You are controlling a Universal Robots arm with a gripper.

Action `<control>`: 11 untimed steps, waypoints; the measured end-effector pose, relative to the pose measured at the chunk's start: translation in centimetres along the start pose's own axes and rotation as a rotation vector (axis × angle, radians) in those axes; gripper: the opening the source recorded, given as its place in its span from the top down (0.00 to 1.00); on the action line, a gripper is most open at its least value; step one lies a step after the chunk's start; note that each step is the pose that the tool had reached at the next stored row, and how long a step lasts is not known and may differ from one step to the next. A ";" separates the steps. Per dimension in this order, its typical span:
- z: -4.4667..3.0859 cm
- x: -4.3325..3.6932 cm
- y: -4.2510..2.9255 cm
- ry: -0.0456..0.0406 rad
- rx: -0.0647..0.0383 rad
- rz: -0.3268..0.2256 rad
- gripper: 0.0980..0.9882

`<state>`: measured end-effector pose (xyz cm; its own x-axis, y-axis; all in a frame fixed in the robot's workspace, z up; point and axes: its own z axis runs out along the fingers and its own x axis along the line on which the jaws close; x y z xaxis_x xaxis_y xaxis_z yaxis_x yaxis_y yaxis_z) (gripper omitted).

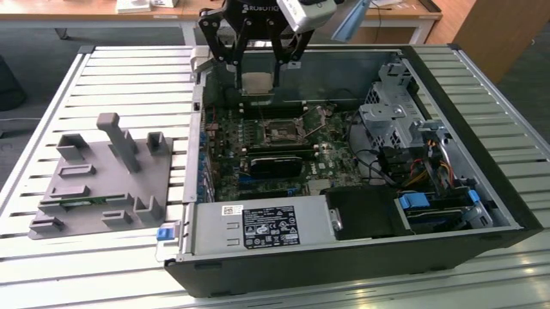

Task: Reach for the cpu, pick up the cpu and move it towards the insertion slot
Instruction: 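Pick up the cpu and move it towards the insertion slot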

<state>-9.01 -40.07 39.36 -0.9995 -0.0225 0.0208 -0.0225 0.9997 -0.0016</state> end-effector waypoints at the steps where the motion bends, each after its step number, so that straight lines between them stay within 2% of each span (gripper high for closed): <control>1: 0.00 -0.18 0.00 0.0002 0.000 0.000 0.50; 8: -0.03 -1.42 -0.02 0.0013 0.000 0.000 0.50; 11: -0.04 -2.01 0.18 0.0013 0.000 0.000 0.50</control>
<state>-7.00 -39.84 39.36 -0.9995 -0.0224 0.0221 -0.0225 0.9997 -0.0016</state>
